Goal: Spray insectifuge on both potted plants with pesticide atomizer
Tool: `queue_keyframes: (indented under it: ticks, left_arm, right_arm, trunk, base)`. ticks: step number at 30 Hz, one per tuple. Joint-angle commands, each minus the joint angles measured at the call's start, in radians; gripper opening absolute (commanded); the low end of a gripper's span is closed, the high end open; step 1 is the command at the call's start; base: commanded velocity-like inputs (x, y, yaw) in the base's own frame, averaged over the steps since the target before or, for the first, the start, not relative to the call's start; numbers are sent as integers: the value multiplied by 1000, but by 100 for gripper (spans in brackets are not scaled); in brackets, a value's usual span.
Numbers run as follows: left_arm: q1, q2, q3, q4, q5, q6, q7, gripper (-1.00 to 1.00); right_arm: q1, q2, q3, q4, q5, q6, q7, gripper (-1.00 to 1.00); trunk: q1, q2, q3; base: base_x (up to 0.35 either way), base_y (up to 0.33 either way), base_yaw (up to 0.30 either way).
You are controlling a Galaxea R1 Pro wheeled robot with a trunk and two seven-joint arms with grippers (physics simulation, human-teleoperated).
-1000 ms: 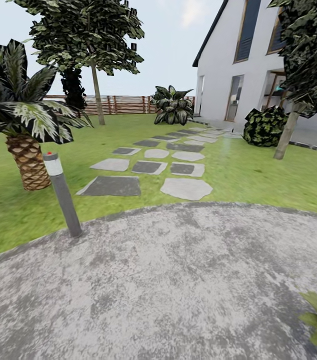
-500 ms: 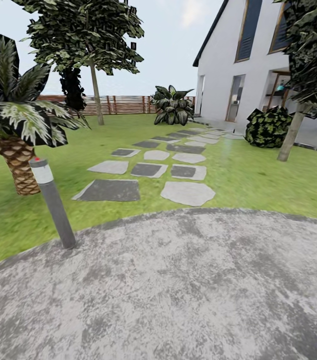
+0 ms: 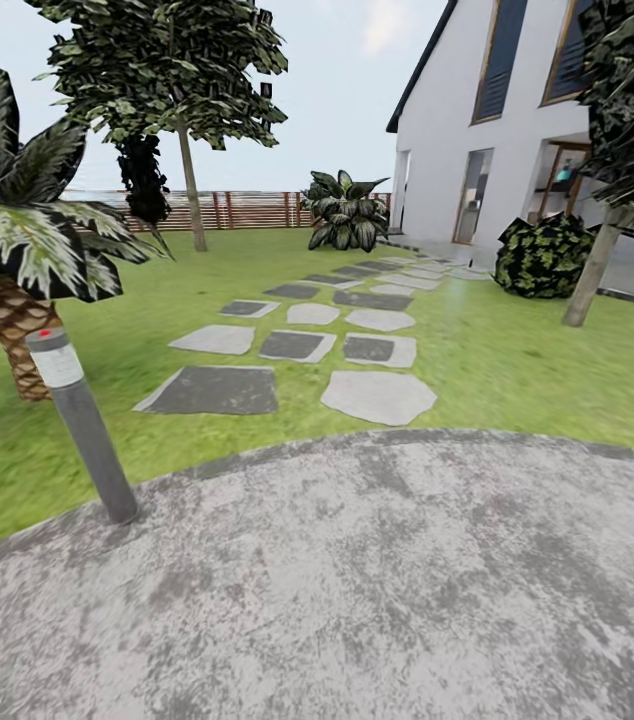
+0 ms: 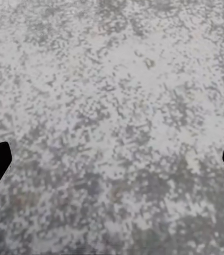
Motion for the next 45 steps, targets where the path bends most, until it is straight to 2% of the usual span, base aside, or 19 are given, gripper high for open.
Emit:
queue_keyframes:
  ticks: [1, 45]
  left_arm:
    - [0, 0, -1, 1, 7, -3, -1, 100]
    - [-1, 0, -1, 1, 7, -3, -1, 100]
  right_arm:
    - [0, 0, 0, 1, 1, -3, 1, 100]
    - [0, 0, 1, 0, 1, -3, 1, 100]
  trunk:
    - [0, 0, -1]
    - [0, 0, -1]
  base:
    - [340, 0, 0]
    - [340, 0, 0]
